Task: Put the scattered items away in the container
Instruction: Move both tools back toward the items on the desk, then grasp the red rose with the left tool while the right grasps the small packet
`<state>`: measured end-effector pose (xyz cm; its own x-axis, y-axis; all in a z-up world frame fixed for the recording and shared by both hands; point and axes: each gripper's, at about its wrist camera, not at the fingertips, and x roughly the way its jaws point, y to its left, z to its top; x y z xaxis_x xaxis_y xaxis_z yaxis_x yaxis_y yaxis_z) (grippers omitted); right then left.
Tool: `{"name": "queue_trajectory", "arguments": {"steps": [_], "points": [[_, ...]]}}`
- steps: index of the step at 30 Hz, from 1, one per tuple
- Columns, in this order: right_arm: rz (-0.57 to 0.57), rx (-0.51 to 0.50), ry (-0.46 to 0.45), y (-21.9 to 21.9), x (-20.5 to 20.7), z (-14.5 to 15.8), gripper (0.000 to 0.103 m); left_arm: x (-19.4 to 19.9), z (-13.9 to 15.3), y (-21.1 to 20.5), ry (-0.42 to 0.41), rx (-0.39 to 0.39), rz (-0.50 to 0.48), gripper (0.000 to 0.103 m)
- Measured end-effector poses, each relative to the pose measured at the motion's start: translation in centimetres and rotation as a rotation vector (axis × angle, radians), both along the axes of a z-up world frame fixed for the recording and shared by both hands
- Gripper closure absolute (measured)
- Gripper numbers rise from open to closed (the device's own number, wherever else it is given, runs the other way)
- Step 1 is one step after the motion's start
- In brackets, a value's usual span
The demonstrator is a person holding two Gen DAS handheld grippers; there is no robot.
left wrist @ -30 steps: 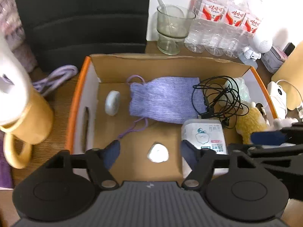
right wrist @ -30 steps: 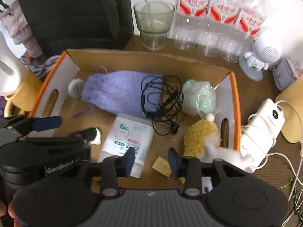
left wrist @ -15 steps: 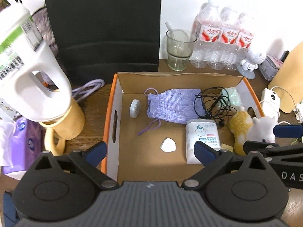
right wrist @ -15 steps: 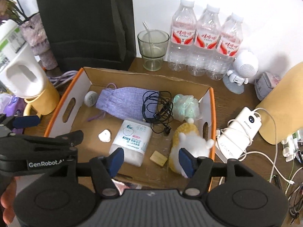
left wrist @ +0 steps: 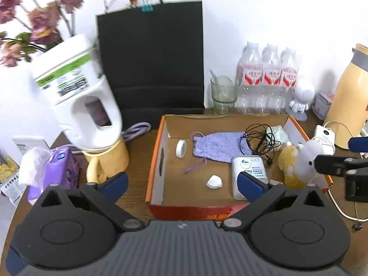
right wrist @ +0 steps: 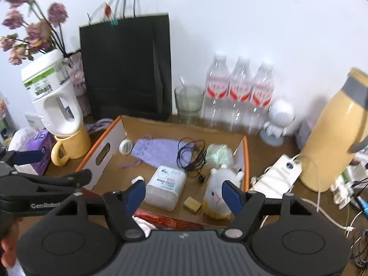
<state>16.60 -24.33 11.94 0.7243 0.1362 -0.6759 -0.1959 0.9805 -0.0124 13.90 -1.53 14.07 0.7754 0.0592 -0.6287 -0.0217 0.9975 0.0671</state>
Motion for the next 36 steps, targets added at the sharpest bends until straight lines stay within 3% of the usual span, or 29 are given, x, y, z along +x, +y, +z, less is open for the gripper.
{"name": "queue_trajectory", "arguments": {"steps": [4,11,15,19,22,25,30,32,34,36], "points": [[0.029,0.034,-0.135,-0.7,-4.9,-1.7,0.021,-5.3,-2.1,0.5,-0.146,0.011,-0.006,0.000],[0.032,0.092,-0.260,-1.7,-12.6,-6.7,0.018,-13.0,-7.1,0.5,-0.250,0.065,0.036,0.000],[0.015,0.155,-0.212,-2.4,-14.8,-9.5,0.017,-15.9,-9.3,0.3,-0.243,0.117,0.004,0.000],[-0.014,0.223,-0.189,-3.1,-17.3,-11.7,0.017,-17.6,-10.7,-0.2,-0.177,0.078,-0.123,0.000],[-0.042,0.268,-0.167,-3.9,-18.5,-13.1,0.017,-17.5,-11.5,-1.7,-0.158,0.063,-0.266,0.000],[-0.033,0.269,-0.146,-4.5,-18.4,-13.7,0.018,-16.3,-12.0,-3.3,-0.169,0.102,-0.320,0.000],[0.009,0.201,-0.142,-4.3,-17.5,-14.1,0.026,-12.1,-11.9,-2.8,-0.102,-0.057,-0.359,0.002],[0.034,0.197,-0.114,-3.9,-16.9,-14.5,0.032,-10.4,-12.1,-2.7,-0.068,-0.096,-0.374,0.007],[0.055,0.196,-0.092,-3.4,-16.2,-15.0,0.036,-9.0,-12.5,-2.8,-0.032,-0.113,-0.370,0.019],[0.061,0.200,-0.079,-3.1,-15.6,-15.2,0.036,-8.0,-13.0,-2.8,-0.001,-0.141,-0.368,0.021]]}}
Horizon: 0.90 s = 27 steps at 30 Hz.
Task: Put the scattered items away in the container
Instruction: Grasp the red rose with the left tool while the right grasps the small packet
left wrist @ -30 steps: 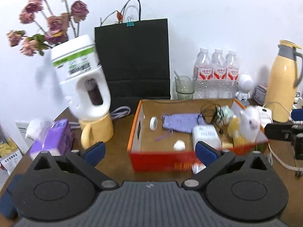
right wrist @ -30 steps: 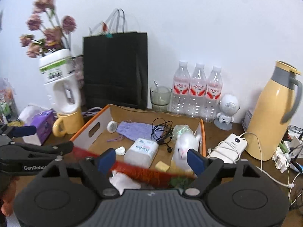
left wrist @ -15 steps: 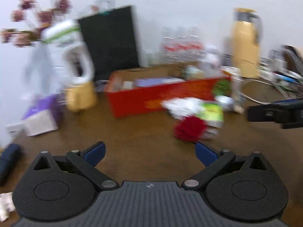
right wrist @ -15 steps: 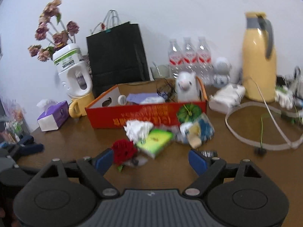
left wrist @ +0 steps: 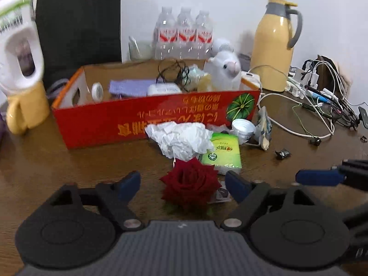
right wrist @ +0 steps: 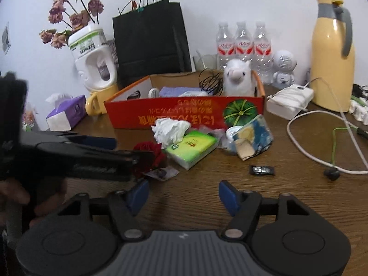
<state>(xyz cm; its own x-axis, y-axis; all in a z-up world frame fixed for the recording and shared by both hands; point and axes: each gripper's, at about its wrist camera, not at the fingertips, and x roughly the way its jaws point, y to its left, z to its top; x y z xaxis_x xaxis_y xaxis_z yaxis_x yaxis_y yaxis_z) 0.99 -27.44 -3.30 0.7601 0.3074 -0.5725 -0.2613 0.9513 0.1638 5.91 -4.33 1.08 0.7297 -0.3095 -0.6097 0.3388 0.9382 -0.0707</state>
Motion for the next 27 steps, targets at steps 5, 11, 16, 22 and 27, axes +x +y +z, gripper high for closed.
{"name": "queue_trajectory", "arguments": {"steps": [5,11,16,22,27], "points": [[0.038,0.007,0.025,1.1,1.2,-0.4,0.036,1.3,-1.1,0.7,0.073,-0.064,0.011,0.049],[0.080,-0.010,0.063,3.8,3.0,-1.0,0.038,1.3,-0.7,3.1,0.096,-0.142,0.047,0.054],[0.073,-0.001,0.092,5.6,4.7,-1.3,0.045,0.2,0.1,5.5,0.042,-0.120,0.145,0.055],[0.031,-0.079,0.059,7.0,5.7,-1.6,0.082,-1.3,0.7,7.6,0.022,-0.102,0.224,0.055],[0.050,-0.169,0.015,7.5,4.7,-1.8,0.084,-2.2,1.1,7.9,-0.010,-0.074,0.234,0.055]]}}
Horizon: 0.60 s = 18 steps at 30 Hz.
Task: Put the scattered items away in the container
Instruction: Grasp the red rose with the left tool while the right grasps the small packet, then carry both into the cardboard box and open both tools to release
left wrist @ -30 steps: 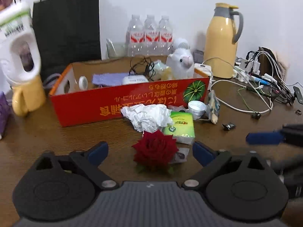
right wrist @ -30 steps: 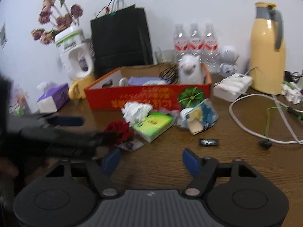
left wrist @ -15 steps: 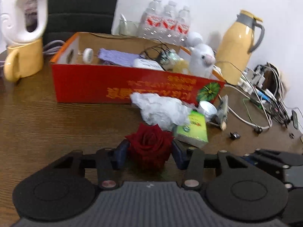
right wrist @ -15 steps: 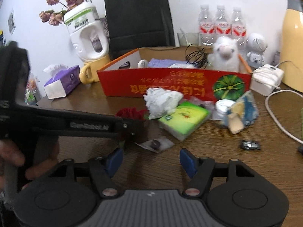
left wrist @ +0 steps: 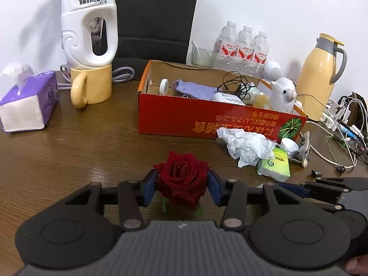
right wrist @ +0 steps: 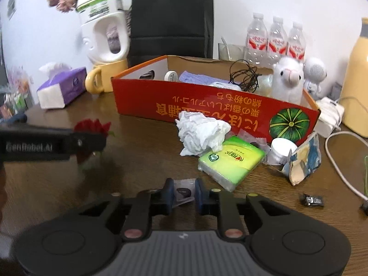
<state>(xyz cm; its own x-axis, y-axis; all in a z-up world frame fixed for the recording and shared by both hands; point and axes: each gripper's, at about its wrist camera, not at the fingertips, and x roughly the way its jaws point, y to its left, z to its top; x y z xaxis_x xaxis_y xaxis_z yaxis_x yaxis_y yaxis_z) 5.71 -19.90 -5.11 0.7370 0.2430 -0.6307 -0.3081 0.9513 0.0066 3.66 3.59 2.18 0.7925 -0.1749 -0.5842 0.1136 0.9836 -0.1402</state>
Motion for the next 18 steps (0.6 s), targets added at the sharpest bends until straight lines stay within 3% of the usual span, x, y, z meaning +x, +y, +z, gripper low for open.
{"name": "queue_trajectory", "arguments": {"steps": [9,18], "points": [[-0.033,0.072,0.015,-1.7,-1.9,0.7,0.089,-2.9,1.4,-0.9,-0.071,0.017,0.014,0.060],[-0.046,0.088,-0.145,-2.1,-8.1,4.3,0.089,-9.3,1.6,-2.6,-0.099,0.057,0.052,0.063]]}}
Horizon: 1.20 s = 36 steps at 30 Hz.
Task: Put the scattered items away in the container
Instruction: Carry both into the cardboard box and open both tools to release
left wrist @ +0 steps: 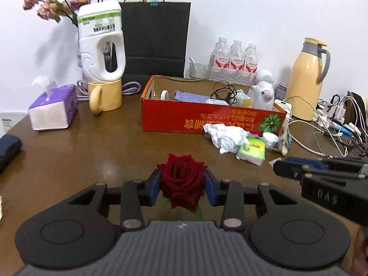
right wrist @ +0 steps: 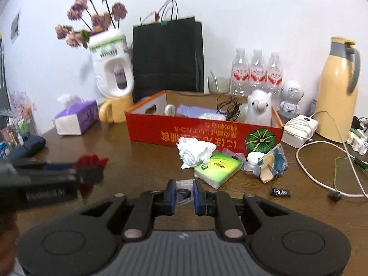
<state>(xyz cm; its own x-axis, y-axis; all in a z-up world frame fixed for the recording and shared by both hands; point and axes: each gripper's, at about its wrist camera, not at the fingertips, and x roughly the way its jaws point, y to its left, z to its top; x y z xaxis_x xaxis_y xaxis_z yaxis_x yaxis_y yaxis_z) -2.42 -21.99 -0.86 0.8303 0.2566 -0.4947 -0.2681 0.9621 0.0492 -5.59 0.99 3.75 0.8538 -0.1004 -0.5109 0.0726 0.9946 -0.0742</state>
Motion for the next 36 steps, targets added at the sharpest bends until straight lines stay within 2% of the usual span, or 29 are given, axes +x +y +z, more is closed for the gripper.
{"name": "queue_trajectory", "arguments": {"steps": [8,14,17,21,23,27,31,36], "points": [[0.031,0.052,-0.058,1.0,-4.3,1.0,0.089,-4.5,1.2,-1.6,-0.091,0.079,0.004,0.063],[0.031,0.068,-0.086,0.9,-4.4,2.2,0.089,-3.5,2.3,-1.5,-0.103,0.051,-0.010,0.063],[0.027,0.080,-0.094,0.4,-3.1,2.8,0.089,-1.8,3.1,-1.2,-0.091,0.006,-0.029,0.063],[0.028,0.081,-0.121,0.1,-0.1,4.3,0.089,2.2,4.8,-1.3,-0.108,-0.004,-0.051,0.063],[0.029,0.079,-0.139,-0.4,2.6,5.7,0.089,5.5,6.0,-1.5,-0.113,0.000,-0.056,0.063],[0.009,0.090,-0.125,-2.0,9.7,9.0,0.089,12.9,8.9,-1.5,-0.073,-0.025,-0.095,0.063],[-0.024,0.100,-0.064,-3.5,17.3,11.3,0.089,19.6,11.1,-1.7,-0.045,-0.018,-0.086,0.063],[-0.030,0.123,0.050,-4.4,24.4,11.7,0.089,26.5,11.6,-2.6,0.028,-0.019,-0.087,0.063]]}}
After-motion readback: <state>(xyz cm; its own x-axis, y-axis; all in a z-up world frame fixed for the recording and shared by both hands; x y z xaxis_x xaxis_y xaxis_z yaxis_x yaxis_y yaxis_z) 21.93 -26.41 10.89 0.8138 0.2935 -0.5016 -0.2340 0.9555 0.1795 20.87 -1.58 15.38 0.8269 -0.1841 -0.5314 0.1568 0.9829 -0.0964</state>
